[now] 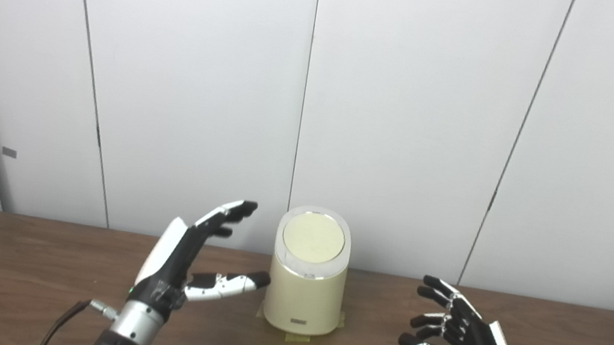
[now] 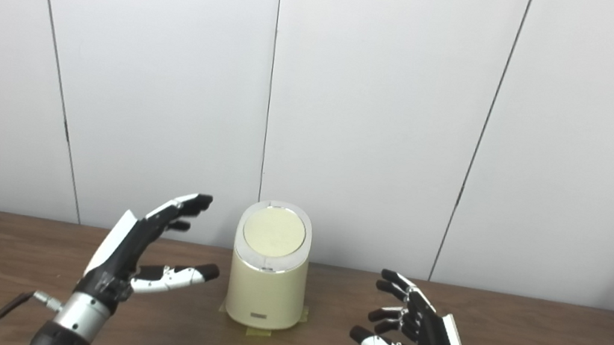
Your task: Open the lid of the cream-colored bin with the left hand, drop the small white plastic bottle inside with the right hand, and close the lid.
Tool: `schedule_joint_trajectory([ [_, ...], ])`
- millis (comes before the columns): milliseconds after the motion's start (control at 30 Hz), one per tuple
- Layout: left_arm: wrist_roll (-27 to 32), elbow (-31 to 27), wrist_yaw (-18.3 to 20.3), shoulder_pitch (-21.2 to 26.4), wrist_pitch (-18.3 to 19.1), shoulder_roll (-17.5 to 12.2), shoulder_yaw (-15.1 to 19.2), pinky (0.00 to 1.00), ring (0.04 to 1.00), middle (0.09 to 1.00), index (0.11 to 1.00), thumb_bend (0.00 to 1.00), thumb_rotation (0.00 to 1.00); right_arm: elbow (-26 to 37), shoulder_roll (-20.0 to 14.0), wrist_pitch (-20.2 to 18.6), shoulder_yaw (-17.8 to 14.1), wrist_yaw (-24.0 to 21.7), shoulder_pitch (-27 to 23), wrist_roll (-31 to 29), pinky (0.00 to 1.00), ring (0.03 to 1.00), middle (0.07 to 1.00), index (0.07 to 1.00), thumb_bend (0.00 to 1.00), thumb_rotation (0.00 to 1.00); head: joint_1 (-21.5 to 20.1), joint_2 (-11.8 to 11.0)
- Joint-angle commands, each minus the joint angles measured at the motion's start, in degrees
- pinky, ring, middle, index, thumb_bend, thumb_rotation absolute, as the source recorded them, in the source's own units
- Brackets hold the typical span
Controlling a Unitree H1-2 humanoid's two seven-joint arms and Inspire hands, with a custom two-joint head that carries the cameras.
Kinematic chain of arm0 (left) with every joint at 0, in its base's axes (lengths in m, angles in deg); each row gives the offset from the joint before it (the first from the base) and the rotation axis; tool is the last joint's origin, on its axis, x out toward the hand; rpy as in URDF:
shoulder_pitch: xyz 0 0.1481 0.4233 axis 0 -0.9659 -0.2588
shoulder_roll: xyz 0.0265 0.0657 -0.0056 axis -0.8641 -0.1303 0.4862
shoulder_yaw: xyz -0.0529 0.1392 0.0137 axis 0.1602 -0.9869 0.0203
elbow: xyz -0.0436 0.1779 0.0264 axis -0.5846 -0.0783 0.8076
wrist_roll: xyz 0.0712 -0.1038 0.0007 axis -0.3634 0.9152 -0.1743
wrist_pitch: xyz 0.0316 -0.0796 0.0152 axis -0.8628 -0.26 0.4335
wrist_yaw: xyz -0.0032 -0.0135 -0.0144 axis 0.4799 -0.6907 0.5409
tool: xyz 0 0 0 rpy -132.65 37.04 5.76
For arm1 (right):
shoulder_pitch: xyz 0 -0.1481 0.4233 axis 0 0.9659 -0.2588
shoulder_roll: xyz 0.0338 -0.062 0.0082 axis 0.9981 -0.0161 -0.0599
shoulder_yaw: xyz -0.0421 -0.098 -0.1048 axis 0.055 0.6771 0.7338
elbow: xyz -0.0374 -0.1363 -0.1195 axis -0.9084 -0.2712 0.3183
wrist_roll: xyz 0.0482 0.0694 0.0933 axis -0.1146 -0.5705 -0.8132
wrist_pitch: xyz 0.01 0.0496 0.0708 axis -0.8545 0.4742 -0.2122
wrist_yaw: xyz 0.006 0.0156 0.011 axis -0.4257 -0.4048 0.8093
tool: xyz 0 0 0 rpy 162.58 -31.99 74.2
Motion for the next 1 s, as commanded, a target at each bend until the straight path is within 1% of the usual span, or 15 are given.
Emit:
schedule_joint_trajectory([
  [0, 3.35, -2.17, -0.93, 0.22, -0.70, 0.36, 1.46, 0.72, 0.826, 0.845, 0.871, 0.81, 0.36, 1.55, -0.29, 3.05, -0.58, -0.22, -1.63, -1.58, 0.47, 0.565, 0.786, 0.810, 0.72, 0.32, 0.04, 0.13],
  [33, 4.12, -1.99, -1.11, -0.86, -1.04, 0.72, 1.77, 0.72, 0.817, 0.839, 0.872, 0.79, 0.37, 1.52, -0.28, 3.12, -0.60, -0.22, -1.51, -1.80, 0.47, 0.569, 0.784, 0.812, 0.73, 0.33, 0.08, 0.19],
  [100, 5.20, -1.79, -1.31, -2.12, -1.40, 1.16, 2.10, 0.71, 0.805, 0.830, 0.869, 0.77, 0.37, 1.59, -0.33, 3.06, -0.60, -0.20, -1.31, -2.05, 0.47, 0.577, 0.781, 0.811, 0.74, 0.33, 0.15, 0.24],
  [233, 7.74, -1.71, -1.30, -4.82, -1.32, 1.87, 2.63, 0.66, 0.769, 0.807, 0.863, 0.71, 0.32, 2.39, -0.15, 2.03, -0.71, 0.04, -0.65, -2.26, 0.50, 0.613, 0.788, 0.811, 0.77, 0.34, 0.37, 0.39],
  [333, 8.58, -1.16, -1.40, -6.29, -1.84, 1.97, 2.82, 0.63, 0.726, 0.782, 0.853, 0.69, 0.29, 2.63, -0.06, 2.02, -0.83, 0.36, -0.19, -2.06, 0.52, 0.639, 0.791, 0.816, 0.76, 0.34, 0.61, 0.41],
  [367, 8.80, -0.58, -1.42, -6.53, -2.28, 1.91, 2.87, 0.63, 0.721, 0.778, 0.850, 0.68, 0.29, 2.43, -0.08, 2.34, -0.92, 0.29, -0.10, -2.28, 0.53, 0.644, 0.792, 0.818, 0.77, 0.36, 0.61, 0.41],
  [433, 8.96, 0.51, -1.40, -6.80, -2.68, 1.67, 2.91, 0.62, 0.715, 0.770, 0.845, 0.67, 0.25, 1.94, -0.02, 3.03, -1.17, 0.36, 0.06, -2.59, 0.55, 0.656, 0.796, 0.823, 0.79, 0.37, 0.89, 0.24],
  [500, 8.90, 1.30, -1.57, -6.83, -2.91, 1.50, 3.03, 0.63, 0.718, 0.769, 0.844, 0.67, 0.24, 1.47, 0.19, 3.61, -1.42, 0.53, 0.18, -2.87, 0.55, 0.657, 0.794, 0.822, 0.79, 0.38, 0.83, 0.27],
  [600, 8.57, 2.05, -2.09, -6.67, -3.19, 1.33, 3.29, 0.67, 0.720, 0.766, 0.834, 0.67, 0.26, 1.33, 0.54, 3.98, -1.66, 0.92, 0.53, -3.01, 0.55, 0.659, 0.794, 0.820, 0.79, 0.38, 0.49, 0.37],
  [633, 8.40, 2.13, -2.28, -6.63, -3.24, 1.25, 3.27, 0.70, 0.728, 0.769, 0.833, 0.68, 0.28, 1.42, 0.61, 3.77, -1.71, 1.07, 0.67, -2.97, 0.56, 0.658, 0.793, 0.822, 0.80, 0.39, 0.49, 0.37],
  [700, 8.38, 2.41, -2.51, -6.49, -3.38, 1.11, 3.19, 0.71, 0.732, 0.771, 0.833, 0.68, 0.29, 1.24, 0.64, 3.77, -1.79, 1.16, 0.74, -3.05, 0.55, 0.654, 0.791, 0.823, 0.80, 0.39, 0.53, 0.37],
  [800, 8.65, 2.52, -2.70, -6.34, -2.99, 1.20, 3.13, 0.67, 0.723, 0.764, 0.828, 0.70, 0.30, 1.12, 0.62, 4.04, -1.85, 1.16, 0.76, -3.07, 0.55, 0.650, 0.790, 0.824, 0.79, 0.37, 0.53, 0.54],
  [900, 8.91, 2.46, -2.73, -6.33, -2.79, 1.29, 3.12, 0.66, 0.724, 0.763, 0.826, 0.70, 0.29, 1.38, 0.73, 4.07, -1.84, 1.32, 0.83, -2.90, 0.54, 0.643, 0.788, 0.820, 0.77, 0.36, 0.12, 0.64],
  [967, 8.98, 2.47, -2.59, -6.27, -3.10, 1.12, 3.02, 0.67, 0.722, 0.765, 0.827, 0.69, 0.29, 1.83, 0.82, 3.44, -1.80, 1.17, 1.06, -3.10, 0.54, 0.647, 0.790, 0.819, 0.77, 0.35, 0.14, 0.41],
])
